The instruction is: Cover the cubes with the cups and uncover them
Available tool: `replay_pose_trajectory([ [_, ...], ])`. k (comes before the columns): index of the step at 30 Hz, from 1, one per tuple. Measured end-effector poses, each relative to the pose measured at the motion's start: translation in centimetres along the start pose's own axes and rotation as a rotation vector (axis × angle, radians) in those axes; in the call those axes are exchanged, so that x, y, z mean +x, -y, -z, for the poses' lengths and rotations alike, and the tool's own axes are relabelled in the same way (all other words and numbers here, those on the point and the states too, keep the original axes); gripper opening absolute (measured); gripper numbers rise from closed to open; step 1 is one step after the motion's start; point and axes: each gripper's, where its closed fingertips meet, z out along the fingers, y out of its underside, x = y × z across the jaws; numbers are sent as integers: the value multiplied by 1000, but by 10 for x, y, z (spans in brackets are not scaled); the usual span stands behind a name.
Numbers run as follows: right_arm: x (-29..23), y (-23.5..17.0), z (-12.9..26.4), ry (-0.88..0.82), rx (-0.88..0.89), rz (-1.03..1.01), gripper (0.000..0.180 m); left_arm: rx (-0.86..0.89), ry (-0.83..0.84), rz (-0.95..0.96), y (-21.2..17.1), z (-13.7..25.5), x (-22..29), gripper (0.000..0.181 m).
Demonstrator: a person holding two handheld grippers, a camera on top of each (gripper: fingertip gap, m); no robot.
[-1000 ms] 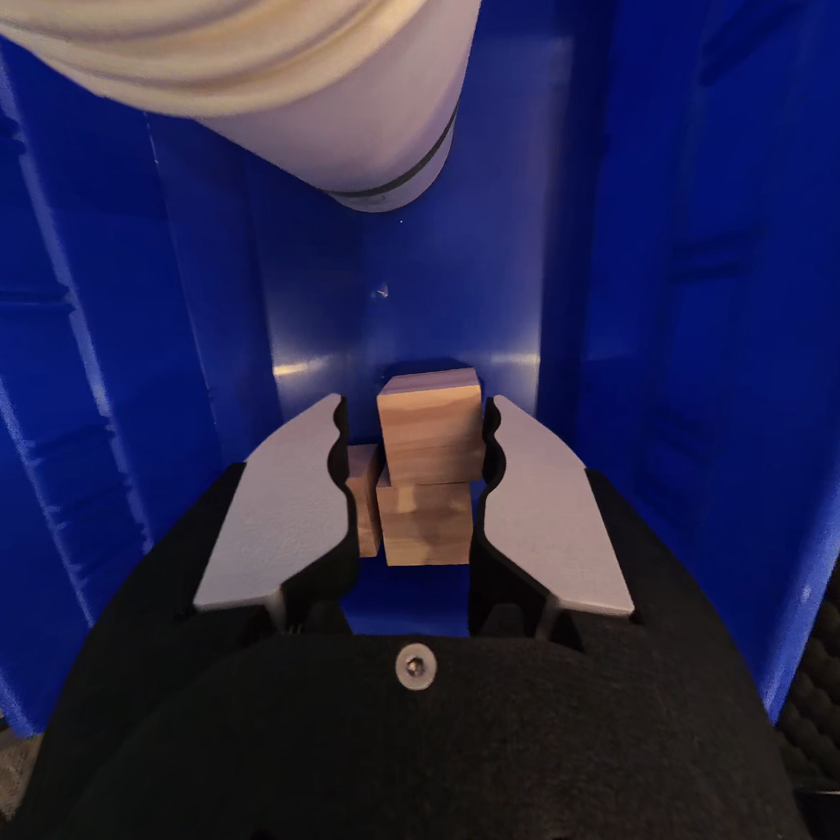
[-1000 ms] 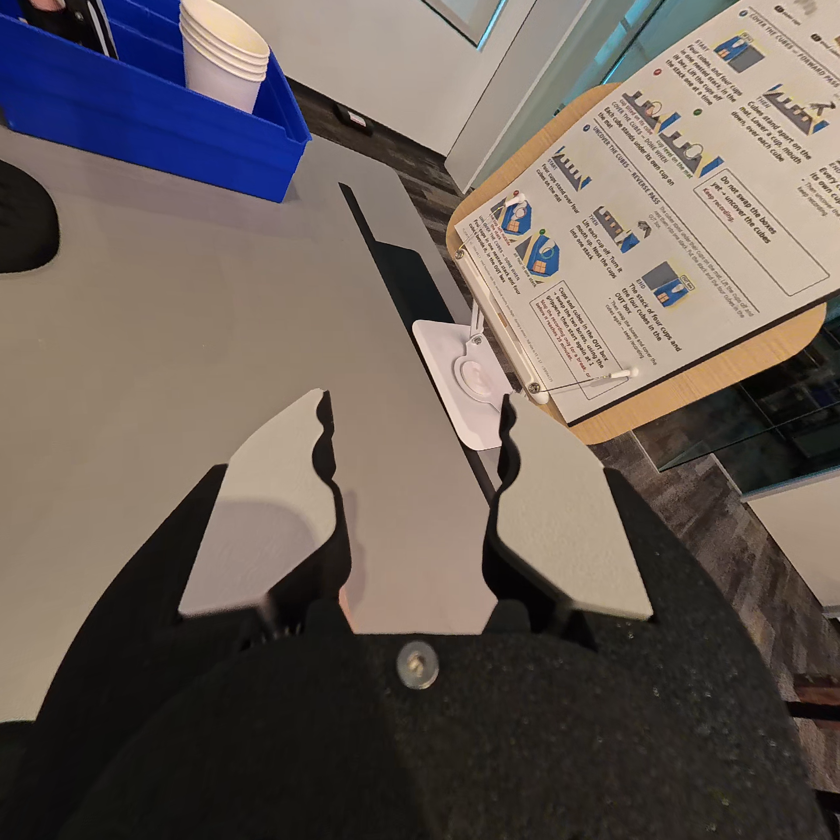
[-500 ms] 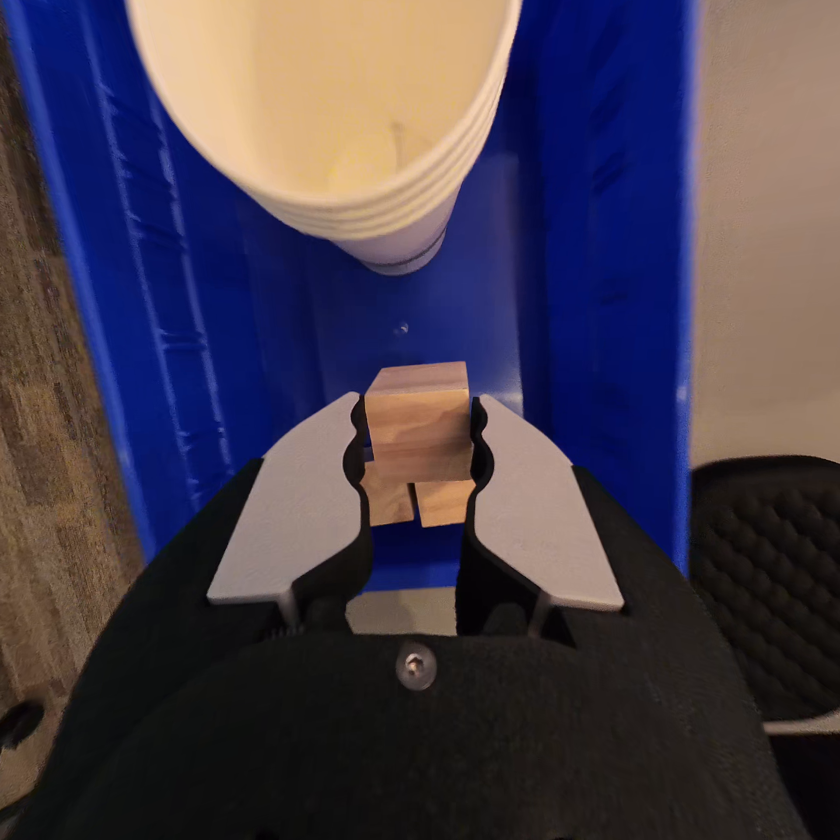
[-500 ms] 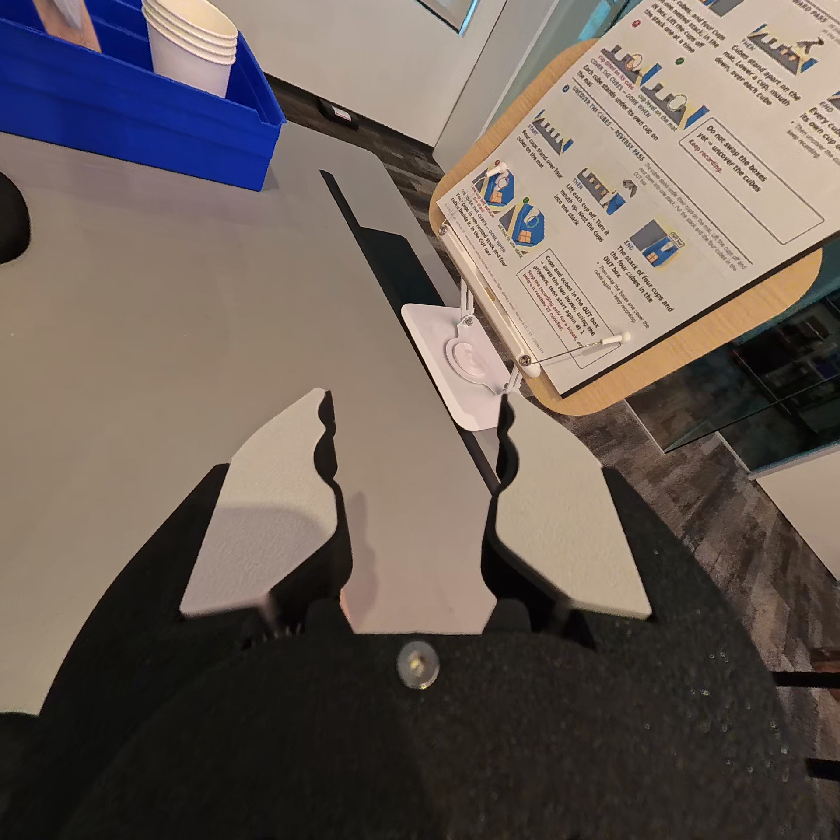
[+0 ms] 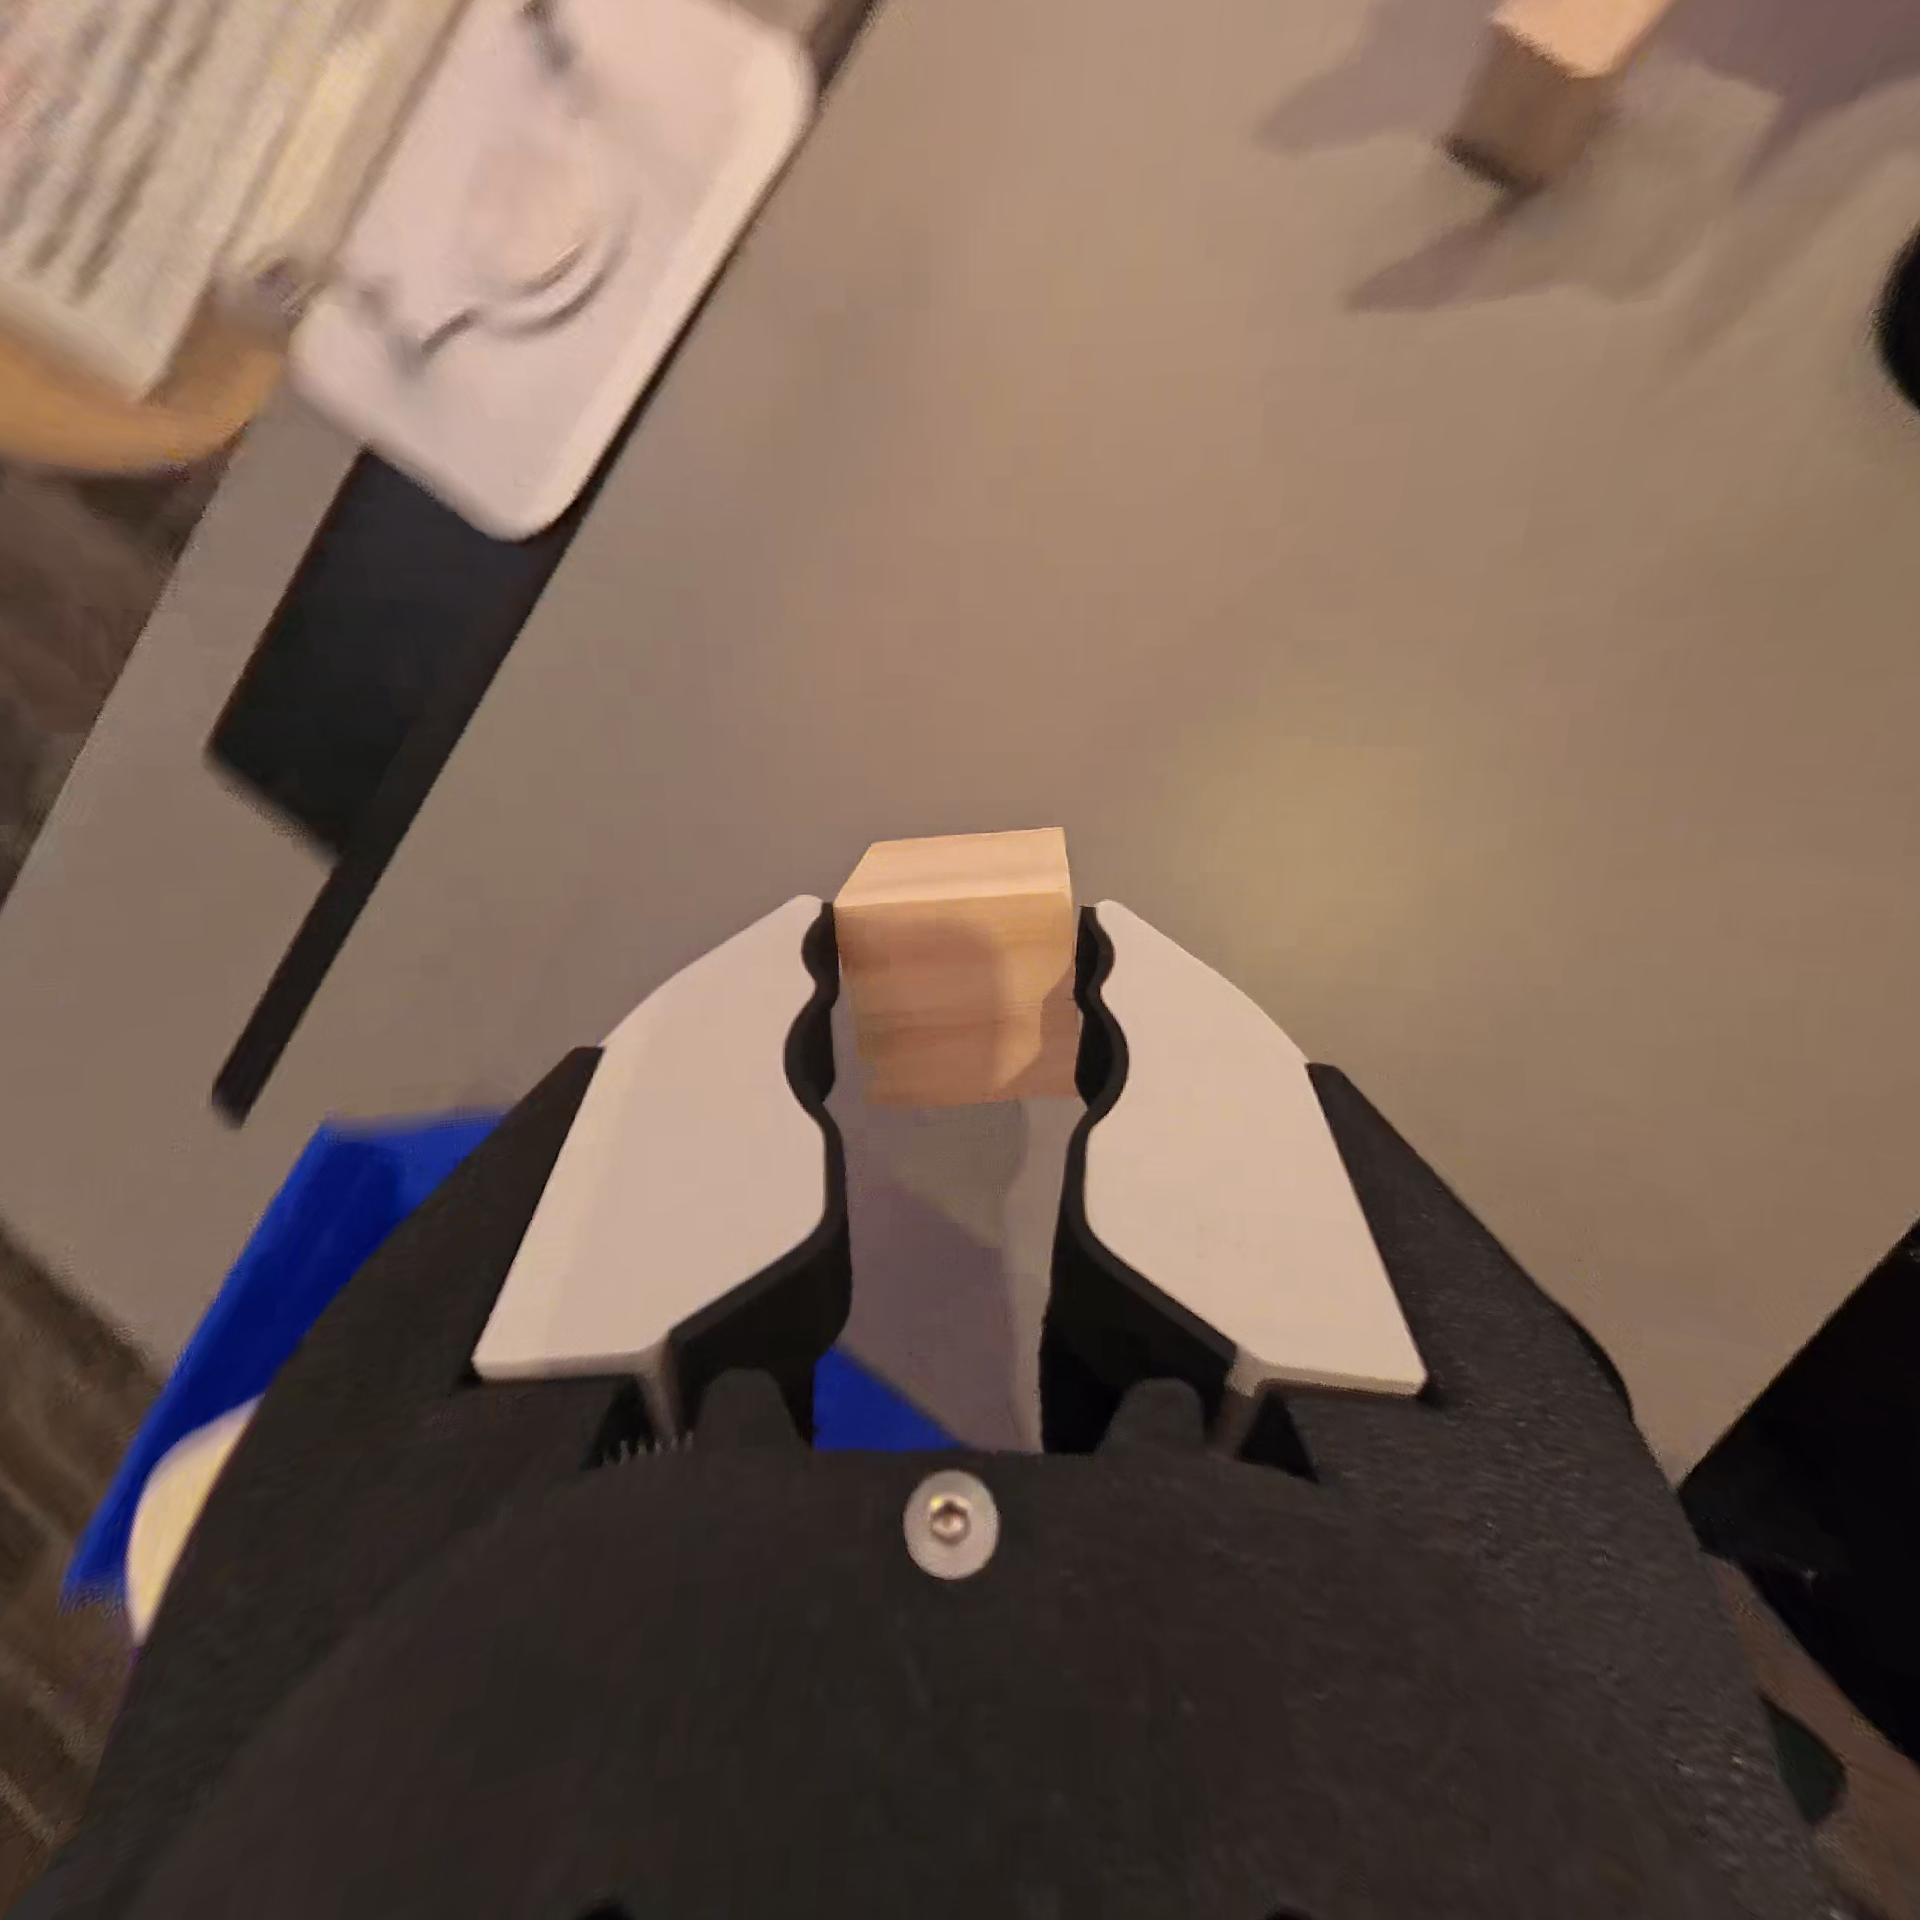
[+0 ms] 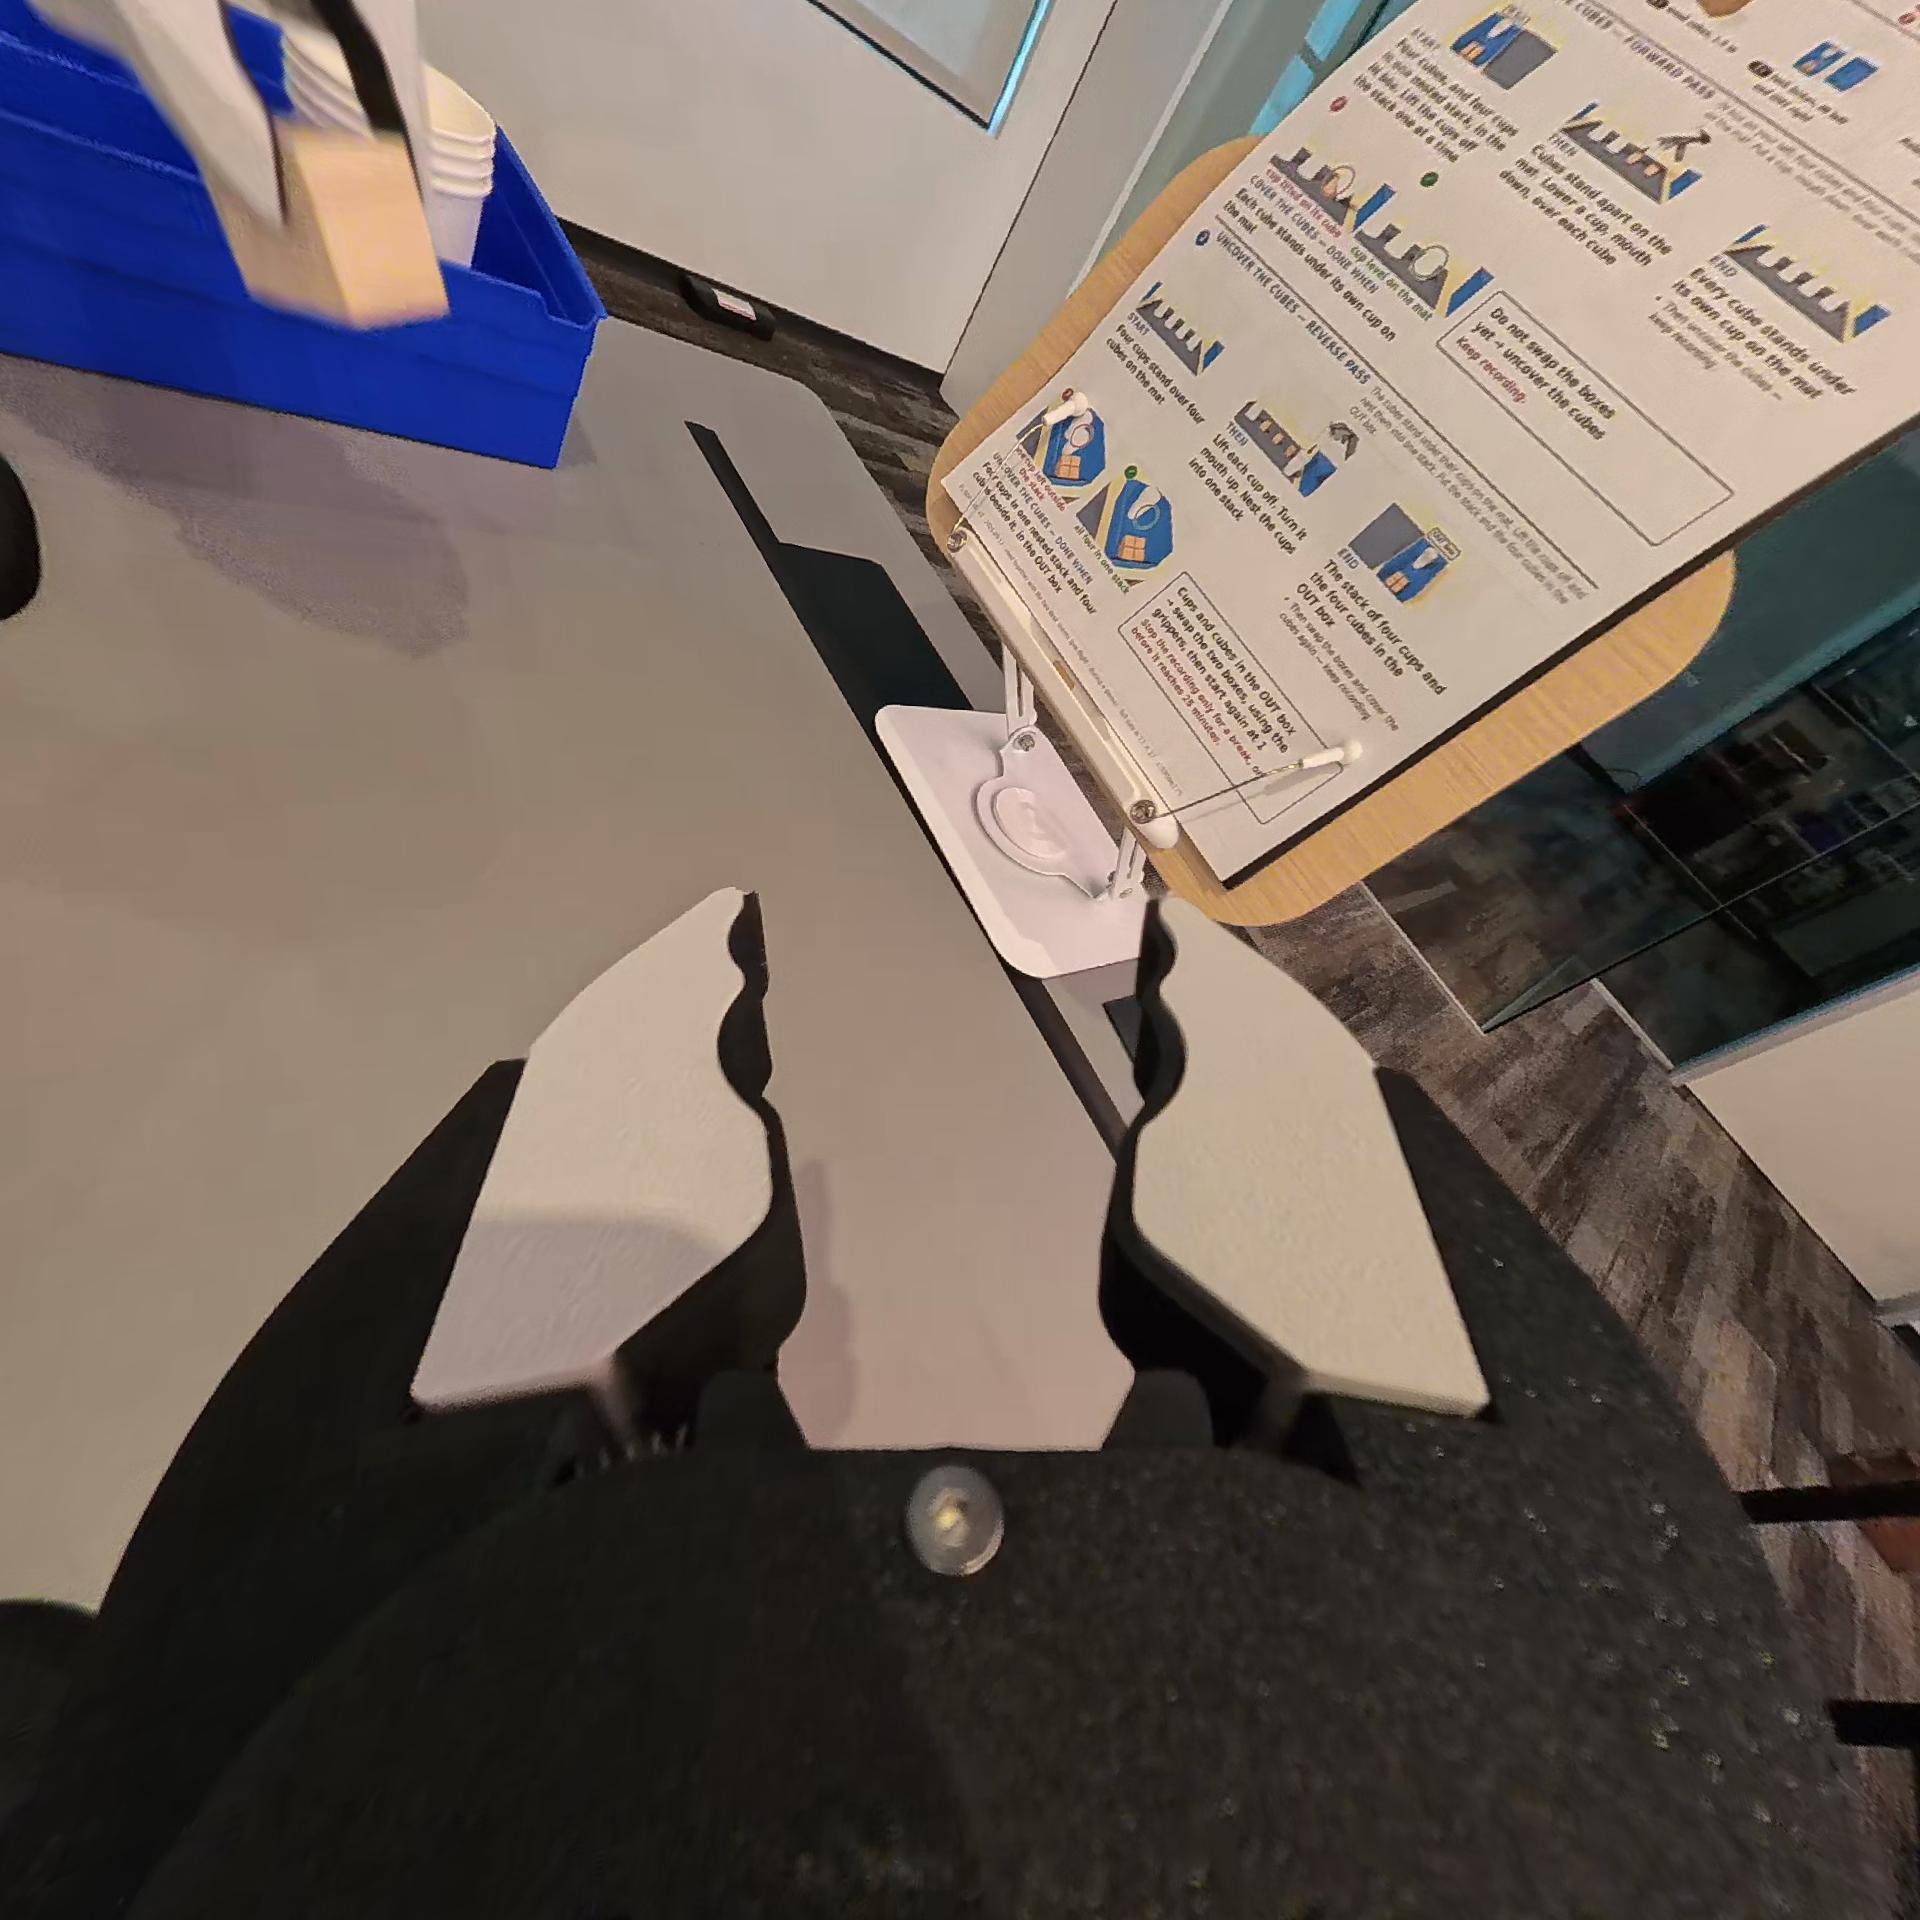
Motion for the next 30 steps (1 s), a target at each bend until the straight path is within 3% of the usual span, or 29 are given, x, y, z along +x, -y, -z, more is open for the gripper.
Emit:
replay_pose_trajectory([
  [6, 5, 4, 24, -15, 54, -12, 67, 27, -136, -272, 68, -101, 66, 44],
  [12, 5, -5, 41, -3, 39, -19, 67, -15, -246, -466, 104, -160, 107, 44],
  [21, 3, -20, 50, 30, 18, -48, 66, -119, -279, -562, 113, -200, 121, 44],
  [30, 2, -27, 52, 39, 8, -58, 66, -190, -278, -609, 108, -216, 121, 44],
])
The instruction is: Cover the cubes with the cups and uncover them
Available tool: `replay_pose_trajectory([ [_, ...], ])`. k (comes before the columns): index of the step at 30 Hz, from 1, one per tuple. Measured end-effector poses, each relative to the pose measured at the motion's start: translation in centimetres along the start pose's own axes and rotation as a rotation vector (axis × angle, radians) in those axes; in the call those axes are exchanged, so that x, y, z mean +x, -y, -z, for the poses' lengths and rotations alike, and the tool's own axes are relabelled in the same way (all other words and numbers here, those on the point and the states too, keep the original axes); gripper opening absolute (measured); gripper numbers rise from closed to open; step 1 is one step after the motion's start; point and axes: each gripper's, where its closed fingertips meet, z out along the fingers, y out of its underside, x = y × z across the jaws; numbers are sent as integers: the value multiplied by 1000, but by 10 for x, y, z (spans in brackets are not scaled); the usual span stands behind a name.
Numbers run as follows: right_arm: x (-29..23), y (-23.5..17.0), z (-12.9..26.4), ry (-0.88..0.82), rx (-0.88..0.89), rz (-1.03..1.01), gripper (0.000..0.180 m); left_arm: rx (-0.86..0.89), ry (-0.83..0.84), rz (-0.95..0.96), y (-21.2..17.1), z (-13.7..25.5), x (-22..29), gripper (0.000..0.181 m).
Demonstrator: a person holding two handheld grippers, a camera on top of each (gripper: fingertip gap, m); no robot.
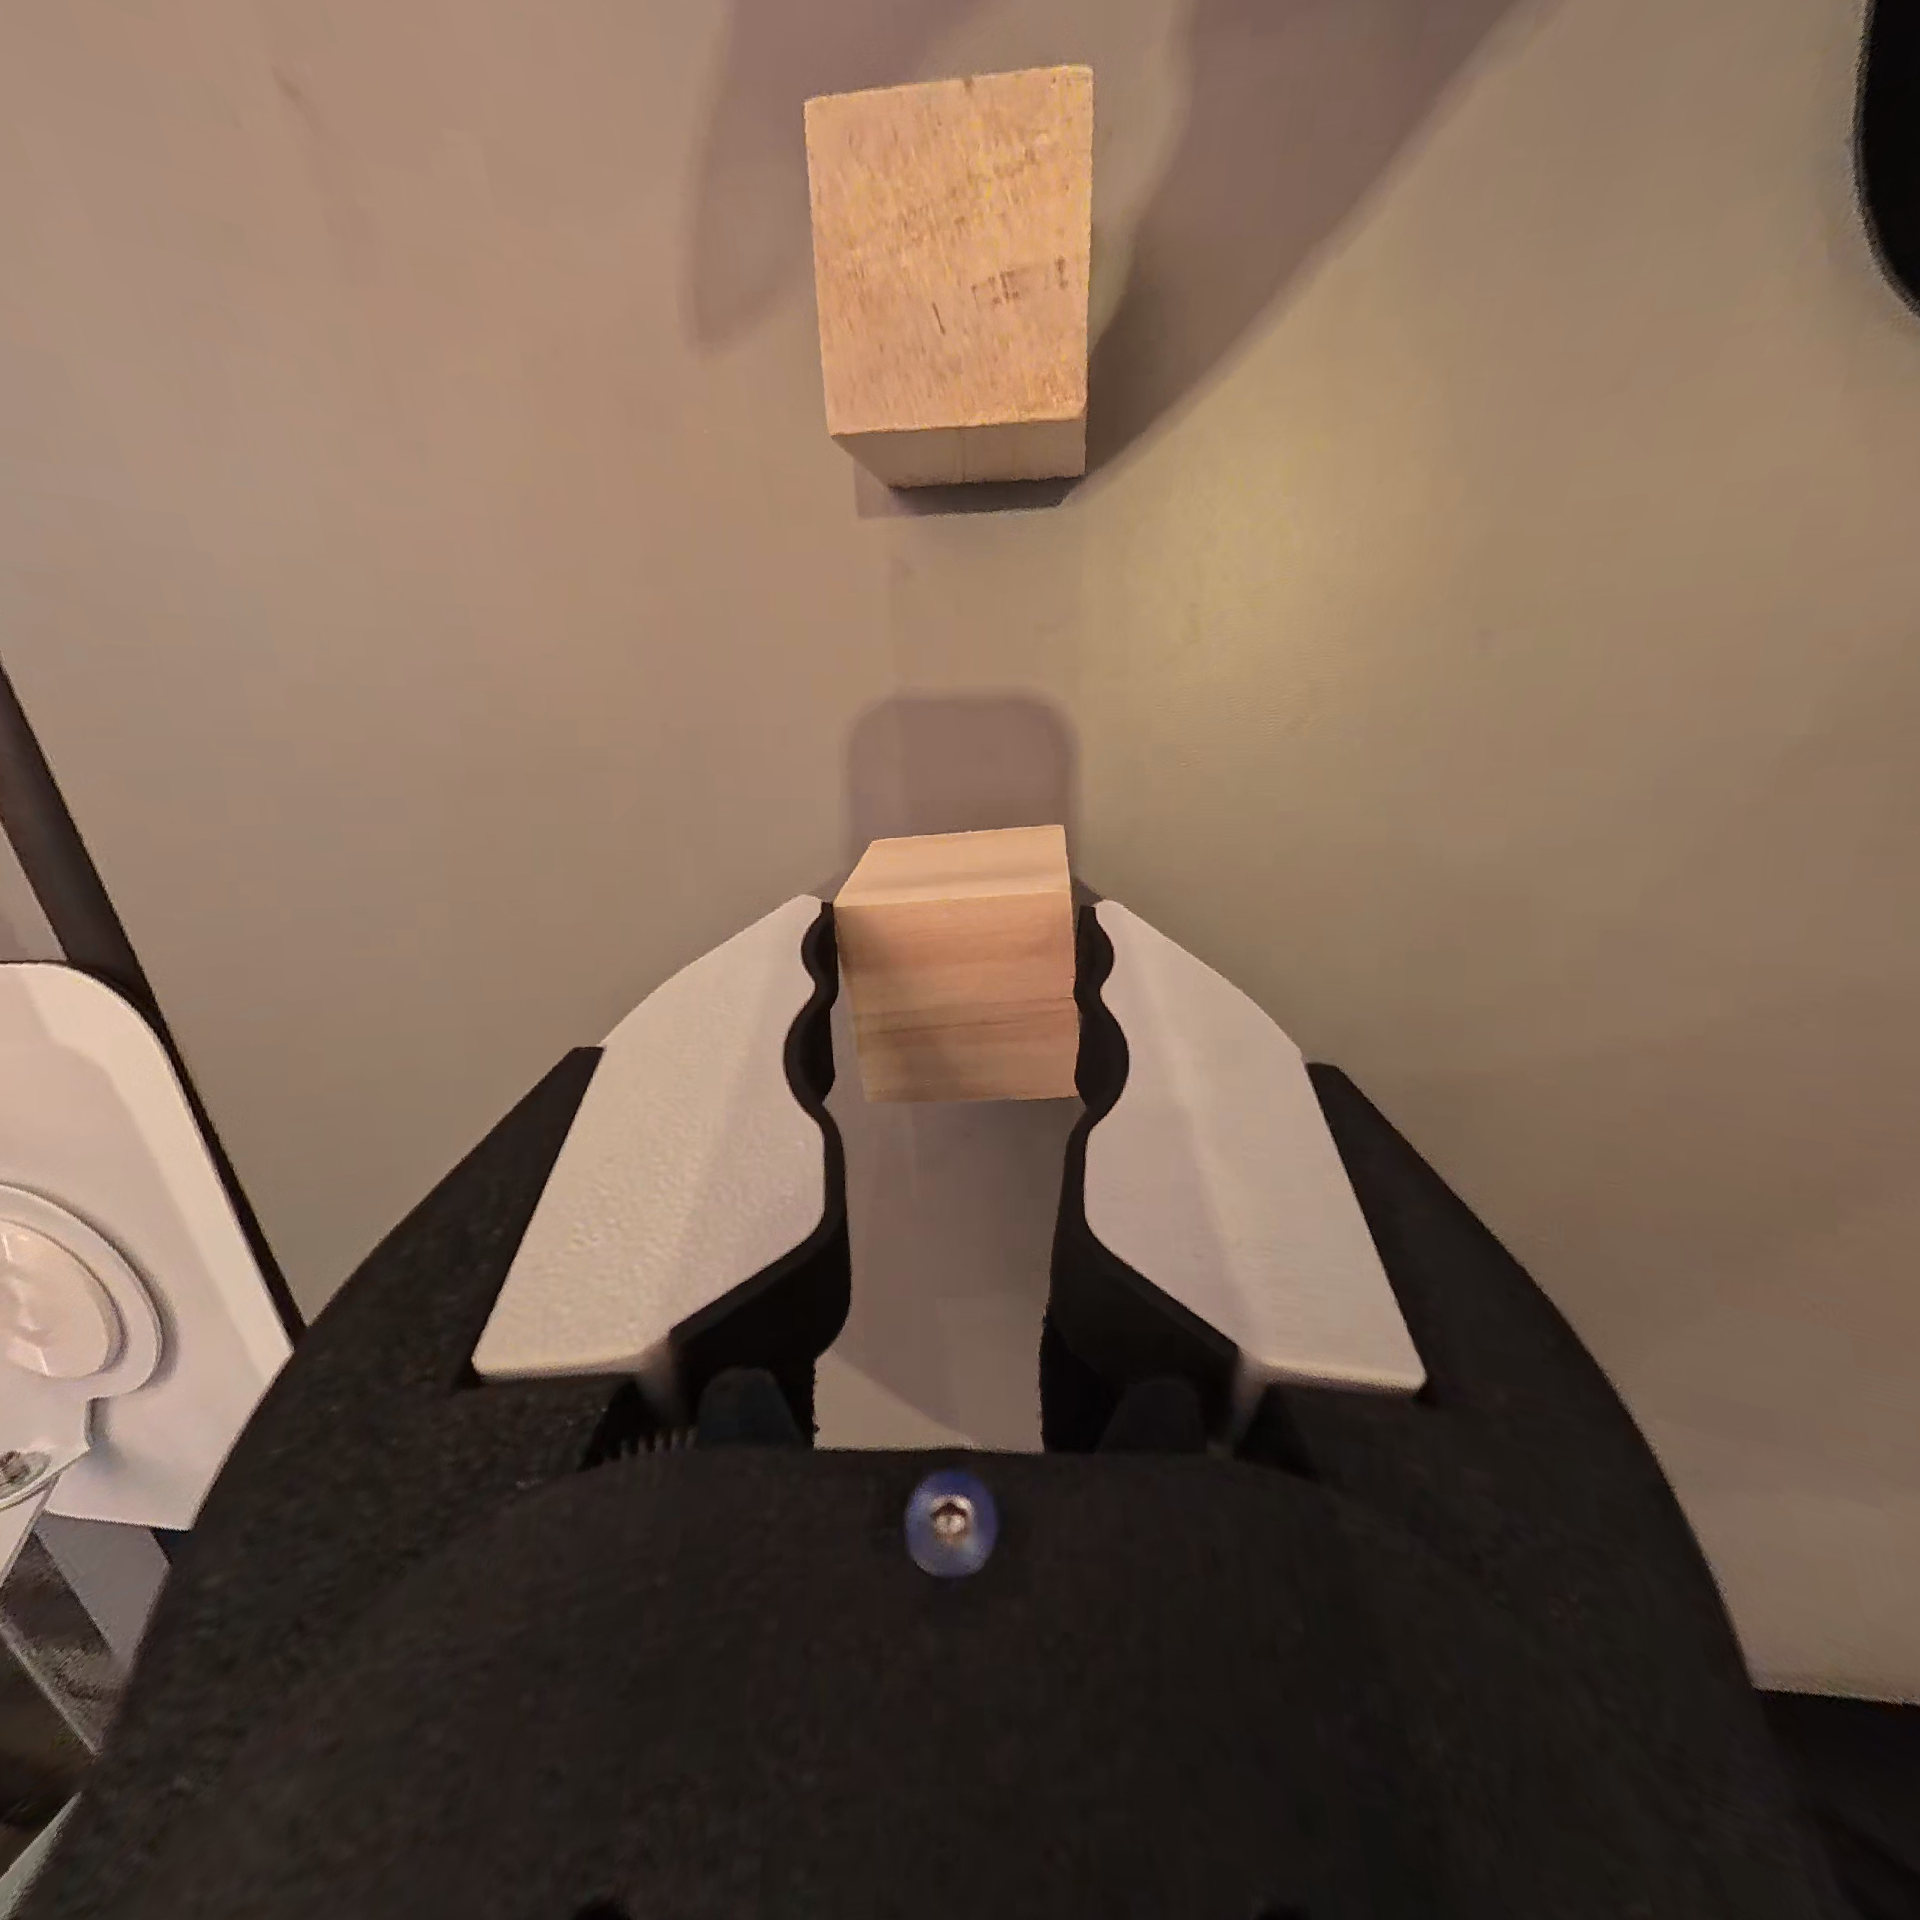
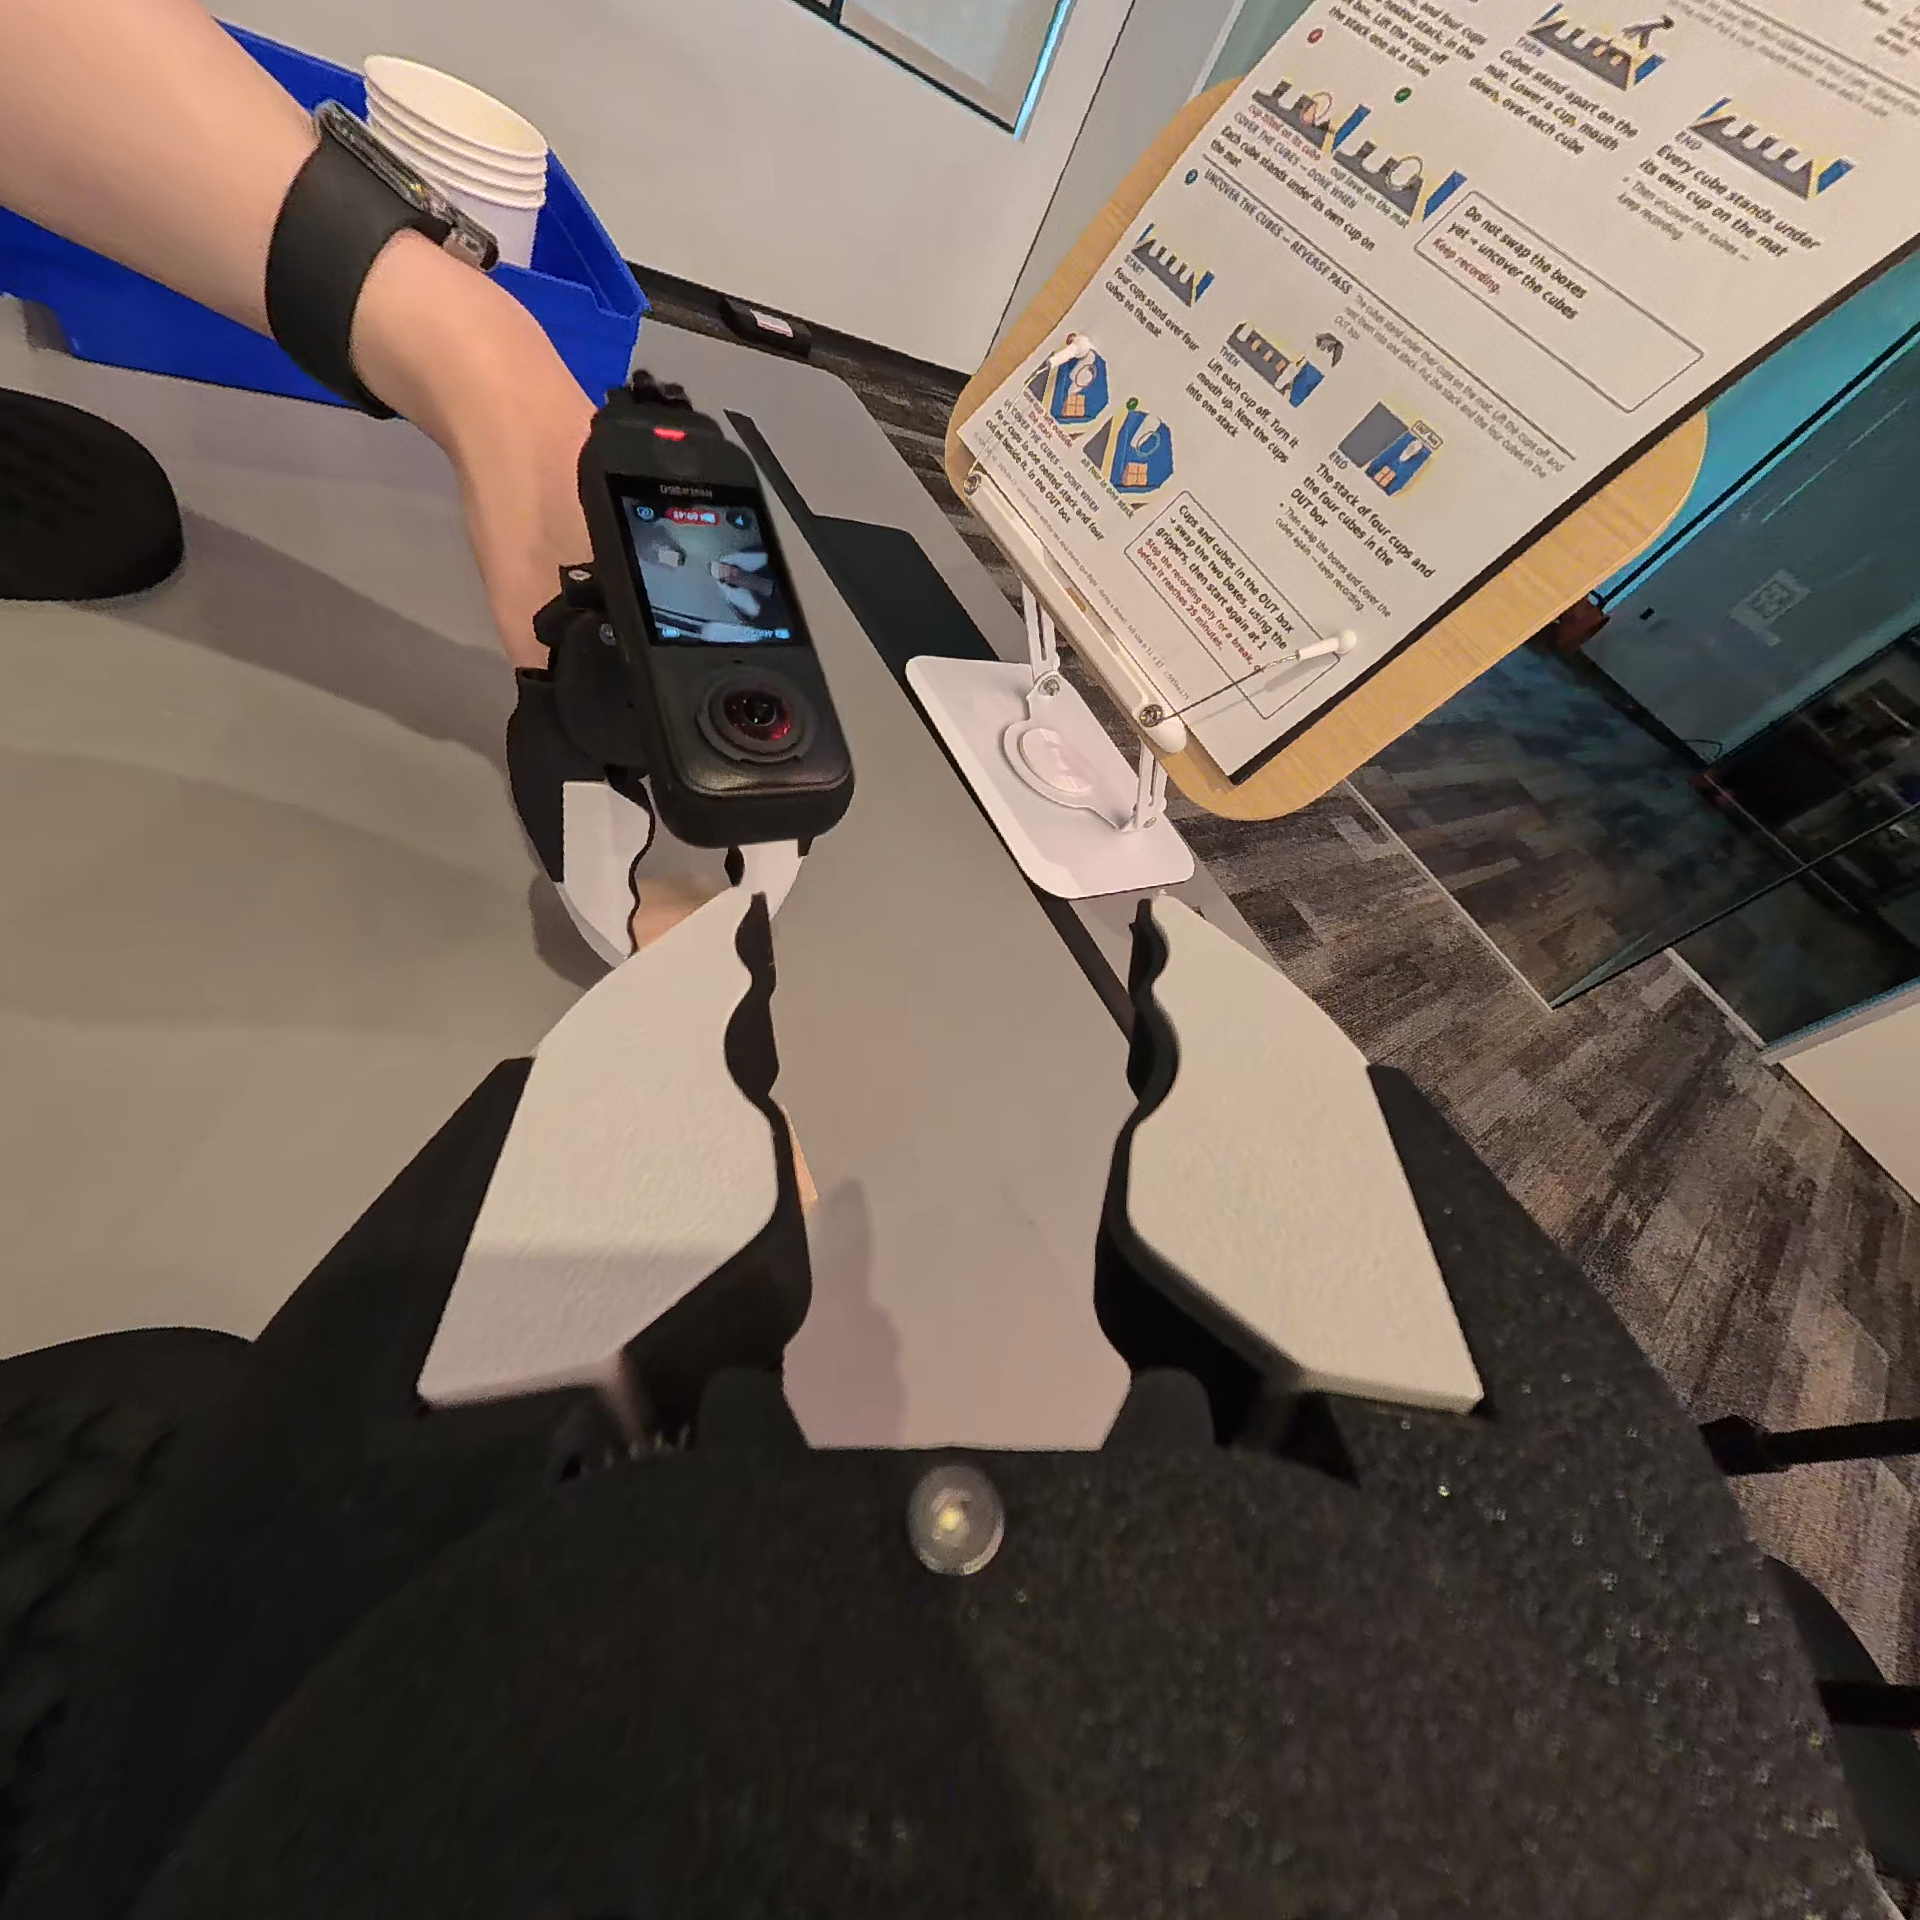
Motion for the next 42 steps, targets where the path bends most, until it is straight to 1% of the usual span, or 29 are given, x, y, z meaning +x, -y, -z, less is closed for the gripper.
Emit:
replay_pose_trajectory([
  [6, 1, 2, 3, -1, 16, -4, 65, -42, -12, -19, -4, -8, 4, 44],
  [15, 0, 0, 4, 6, 22, -14, 65, -33, -3, -5, -1, -10, 0, 44],
  [18, 0, 1, 5, 7, 28, -15, 65, -13, 24, 3, 2, -4, -4, 53],
  [19, 0, 1, 5, 6, 29, -14, 65, -1, 31, 10, 3, 2, -5, 57],
  [22, 0, 1, 6, 7, 36, -20, 65, 50, 47, 41, 2, 33, -4, 59],
  [24, 0, 0, 6, 10, 37, -24, 65, 106, 86, 63, -5, 64, -4, 60],
  [26, -1, 0, 6, 14, 40, -28, 65, 170, 148, 112, -23, 101, -4, 63],
  [28, -2, 0, 4, 21, 43, -32, 65, 235, 231, 184, -53, 141, -4, 63],
  [30, -3, -1, 3, 26, 43, -33, 65, 275, 344, 295, -99, 180, -5, 62],
  [32, -4, -1, 0, 30, 46, -37, 65, 254, 464, 428, -163, 213, -4, 62],
  [34, -3, -1, -4, 32, 44, -44, 65, 169, 602, 592, -242, 239, -2, 58],
  [35, -3, -1, -7, 33, 39, -44, 65, 128, 640, 690, -279, 249, 4, 58],
  [37, -3, -2, -13, 37, 28, -44, 65, 83, 596, 908, -339, 255, 29, 58],
  [39, -5, -6, -20, 50, 3, -43, 65, 39, 502, 1086, -384, 248, 61, 55],
  [42, -6, -12, -28, 61, -30, -44, 66, -60, 428, 1192, -432, 230, 107, 56],
])
